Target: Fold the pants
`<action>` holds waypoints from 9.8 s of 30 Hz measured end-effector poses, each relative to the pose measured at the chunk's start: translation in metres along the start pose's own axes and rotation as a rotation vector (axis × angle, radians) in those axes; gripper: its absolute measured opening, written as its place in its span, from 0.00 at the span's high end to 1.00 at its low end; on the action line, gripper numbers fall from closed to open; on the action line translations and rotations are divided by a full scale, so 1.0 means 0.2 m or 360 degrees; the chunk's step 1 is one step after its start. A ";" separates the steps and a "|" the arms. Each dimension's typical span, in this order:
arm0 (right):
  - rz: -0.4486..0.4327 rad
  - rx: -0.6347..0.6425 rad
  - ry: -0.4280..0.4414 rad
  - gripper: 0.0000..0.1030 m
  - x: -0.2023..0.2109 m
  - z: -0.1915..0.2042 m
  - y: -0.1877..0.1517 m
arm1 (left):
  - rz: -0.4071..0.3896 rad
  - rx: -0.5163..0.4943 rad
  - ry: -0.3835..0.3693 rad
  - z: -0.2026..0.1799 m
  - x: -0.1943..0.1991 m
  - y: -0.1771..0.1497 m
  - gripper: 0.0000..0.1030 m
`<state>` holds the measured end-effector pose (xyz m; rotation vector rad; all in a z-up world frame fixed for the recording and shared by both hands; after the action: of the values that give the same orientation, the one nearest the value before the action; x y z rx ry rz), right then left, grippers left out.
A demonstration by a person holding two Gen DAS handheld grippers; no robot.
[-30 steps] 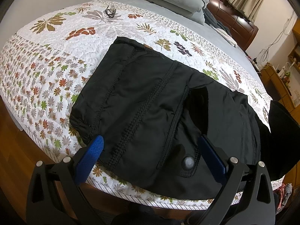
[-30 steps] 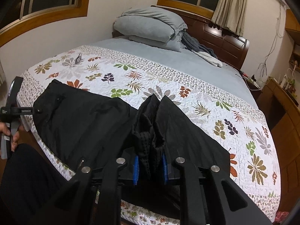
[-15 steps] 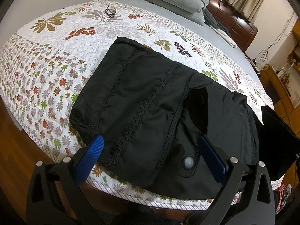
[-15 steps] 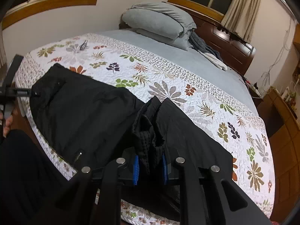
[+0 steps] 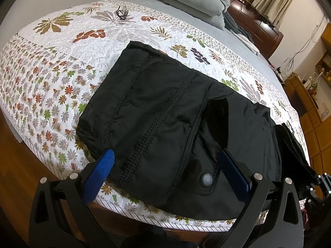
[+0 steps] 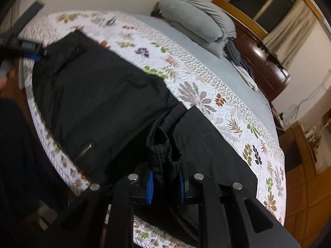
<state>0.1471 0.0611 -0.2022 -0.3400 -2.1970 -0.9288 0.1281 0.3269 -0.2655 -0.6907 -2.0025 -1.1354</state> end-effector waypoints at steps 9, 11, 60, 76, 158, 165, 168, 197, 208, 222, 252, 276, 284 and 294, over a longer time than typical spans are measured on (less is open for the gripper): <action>0.0041 0.0072 0.0012 0.82 -0.06 0.06 -0.02 | 0.0001 0.0007 -0.0021 0.01 0.00 0.00 0.03; 0.0051 0.0090 0.0012 0.82 -0.07 0.08 -0.03 | 0.0003 0.0013 -0.0027 0.01 0.00 0.00 0.03; 0.0089 -0.0264 0.0507 0.51 -0.06 -0.13 -0.08 | -0.0117 0.0234 -0.0113 0.13 0.27 -0.08 0.03; 0.0045 -0.0046 0.0549 0.36 -0.02 0.00 -0.14 | -0.0045 0.0244 -0.0111 0.15 0.18 -0.11 0.03; 0.0548 0.0705 0.1761 0.75 -0.48 0.56 1.80 | -0.0306 0.0914 -0.0641 0.04 0.21 0.16 0.85; 0.0460 0.0656 0.1705 0.77 -0.33 0.34 1.78 | -0.0354 0.0742 -0.0626 -0.18 0.32 0.26 0.85; 0.0428 0.0618 0.1685 0.77 -0.27 0.23 1.75 | -0.0369 0.0669 -0.0633 -0.27 0.36 0.27 0.85; 0.0238 0.0384 0.1533 0.77 0.05 -0.36 1.45 | -0.0383 0.0252 -0.0668 -0.83 0.59 0.17 0.86; 0.0198 0.0313 0.1485 0.77 0.08 -0.48 1.35 | -0.0361 0.0143 -0.0662 -0.95 0.61 0.14 0.86; 0.0151 0.0231 0.1440 0.77 0.11 -0.61 1.23 | -0.0338 0.0031 -0.0652 -1.11 0.62 0.10 0.86; 0.0090 0.0093 0.1402 0.77 0.12 -0.90 0.96 | -0.0298 -0.0187 -0.0656 -1.46 0.61 -0.01 0.86; 0.0076 -0.0073 0.1390 0.78 -0.01 -1.22 0.53 | -0.0144 -0.0390 -0.0716 -1.85 0.43 -0.21 0.86; 0.0068 -0.0123 0.1400 0.78 -0.03 -1.28 0.42 | -0.0104 -0.0436 -0.0726 -1.94 0.39 -0.28 0.86; 0.0072 -0.0163 0.1396 0.79 -0.07 -1.37 0.27 | -0.0035 -0.0503 -0.0741 -2.07 0.31 -0.36 0.86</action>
<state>0.3234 -0.0952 -0.0509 -0.0057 -1.3367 -0.9309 0.1733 -0.0632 -0.1065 -1.1868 -2.2292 -1.4211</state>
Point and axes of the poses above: each gripper's, at about its wrist camera, not at the fingertips, and x roughly against the way its jaws point, z to its left, y to its top, the point moved 5 cm from there along -x, roughly the way its jaws point, and after that the axes turned 2 degrees about x, right-handed, at the moved point
